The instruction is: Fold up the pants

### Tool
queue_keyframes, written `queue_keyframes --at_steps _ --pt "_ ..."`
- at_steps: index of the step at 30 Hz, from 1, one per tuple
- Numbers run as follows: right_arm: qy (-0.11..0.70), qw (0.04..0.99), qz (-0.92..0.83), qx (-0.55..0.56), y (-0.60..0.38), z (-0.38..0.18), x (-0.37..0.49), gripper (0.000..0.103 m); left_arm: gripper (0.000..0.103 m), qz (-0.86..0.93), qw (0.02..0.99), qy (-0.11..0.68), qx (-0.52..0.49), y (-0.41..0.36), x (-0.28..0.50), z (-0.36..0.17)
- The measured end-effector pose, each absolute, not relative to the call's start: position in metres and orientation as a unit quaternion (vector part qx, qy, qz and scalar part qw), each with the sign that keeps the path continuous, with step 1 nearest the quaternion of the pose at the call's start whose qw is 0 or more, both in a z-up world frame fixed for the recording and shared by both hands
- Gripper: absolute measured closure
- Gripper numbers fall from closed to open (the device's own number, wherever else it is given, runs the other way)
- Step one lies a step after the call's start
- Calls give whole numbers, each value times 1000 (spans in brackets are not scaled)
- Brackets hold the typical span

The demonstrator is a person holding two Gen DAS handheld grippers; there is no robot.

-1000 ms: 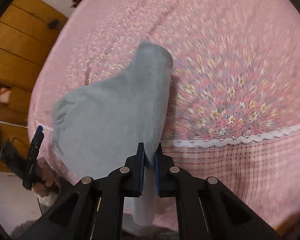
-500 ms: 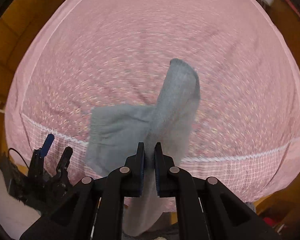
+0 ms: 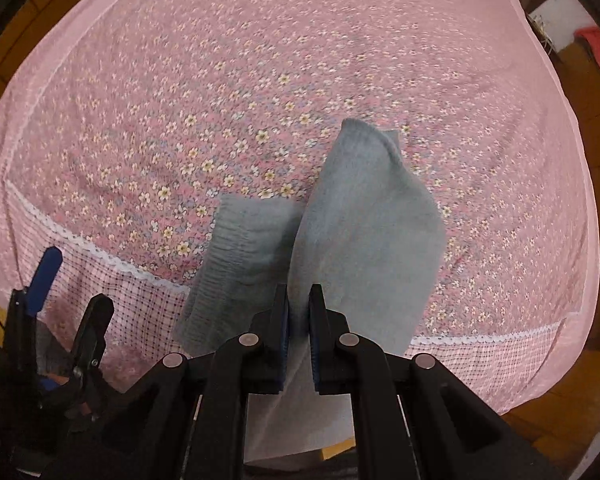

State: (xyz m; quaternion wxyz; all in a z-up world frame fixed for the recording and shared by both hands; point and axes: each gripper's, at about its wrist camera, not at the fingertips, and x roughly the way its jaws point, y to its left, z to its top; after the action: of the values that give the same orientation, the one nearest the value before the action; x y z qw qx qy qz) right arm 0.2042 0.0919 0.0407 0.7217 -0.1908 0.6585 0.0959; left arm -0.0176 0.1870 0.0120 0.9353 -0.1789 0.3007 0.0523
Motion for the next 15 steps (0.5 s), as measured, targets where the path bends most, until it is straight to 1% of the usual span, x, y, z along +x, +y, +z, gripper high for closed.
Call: queue_keyframes --at_steps 5,13,14,15 --pt "658 719 100 -199 107 31 199 93 28 62 934 305 -176 187 -13 11" --pt "655 714 116 -218 129 25 188 92 29 56 928 299 -217 198 -16 9" --pt "654 713 120 -223 133 24 187 91 29 55 926 300 -222 200 -16 8" --pt "653 711 128 -227 137 21 185 86 29 54 925 302 -225 200 -16 7"
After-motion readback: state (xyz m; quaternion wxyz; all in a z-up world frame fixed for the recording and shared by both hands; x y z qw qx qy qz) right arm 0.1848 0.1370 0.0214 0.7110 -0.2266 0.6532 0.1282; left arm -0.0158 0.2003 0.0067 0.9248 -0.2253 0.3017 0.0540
